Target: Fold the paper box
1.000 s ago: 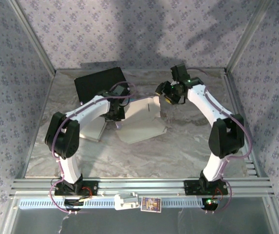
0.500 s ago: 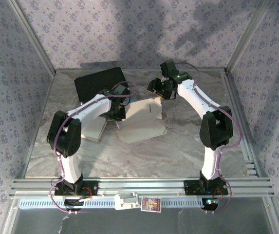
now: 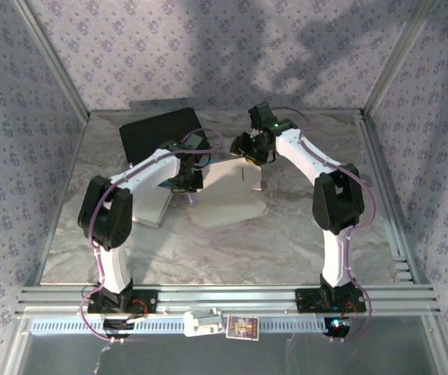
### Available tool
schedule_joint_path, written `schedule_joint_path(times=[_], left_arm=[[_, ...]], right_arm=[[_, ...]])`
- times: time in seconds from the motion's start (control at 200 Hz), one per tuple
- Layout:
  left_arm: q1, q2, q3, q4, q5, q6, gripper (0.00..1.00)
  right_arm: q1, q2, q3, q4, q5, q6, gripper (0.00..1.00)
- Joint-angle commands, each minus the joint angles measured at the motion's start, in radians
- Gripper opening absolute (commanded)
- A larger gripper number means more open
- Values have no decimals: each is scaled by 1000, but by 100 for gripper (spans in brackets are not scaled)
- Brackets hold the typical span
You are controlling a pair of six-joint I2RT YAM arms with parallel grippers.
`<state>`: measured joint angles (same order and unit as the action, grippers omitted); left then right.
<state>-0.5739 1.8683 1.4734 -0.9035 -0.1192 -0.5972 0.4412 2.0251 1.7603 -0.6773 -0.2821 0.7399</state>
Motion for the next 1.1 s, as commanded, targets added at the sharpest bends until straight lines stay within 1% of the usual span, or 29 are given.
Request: schedule_joint_path(times=[0.0,0.145,0.255,0.415,0.45,0.57,0.64,0.695,0.944,1.099], left_arm=[[4,11,25,-37,-5,22,0],[4,-6,7,1,-4,42,0],[4,-41,-28,64,9,72,0],[8,-66,-45,106,17,101,0],[7,-65,-45,109,20,107,0],[7,-57,-44,111,24,114,0],[7,-57,-49,119,29,117,0],[8,-58,-53,120,29,117,0],[7,-57,-58,117,33,126,0],[7,-55,-62,117,36,125,0]], right_arm=[[23,-17,-2,11,-46,4,57],[26,-55,-30,47,-93,15,57],[0,-129,-95,47,-88,3,57],[-76,-316,-304,71,-37,-20,58],[-90,-353,-357,109,-30,-26,57],[-100,-426,-532,174,-36,-46,55],[-97,-419,-605,209,-52,-47,52],[-89,-402,-625,244,-59,-48,51],[-69,-288,-627,333,-4,-94,49],[-62,-207,-596,349,-9,-103,47]])
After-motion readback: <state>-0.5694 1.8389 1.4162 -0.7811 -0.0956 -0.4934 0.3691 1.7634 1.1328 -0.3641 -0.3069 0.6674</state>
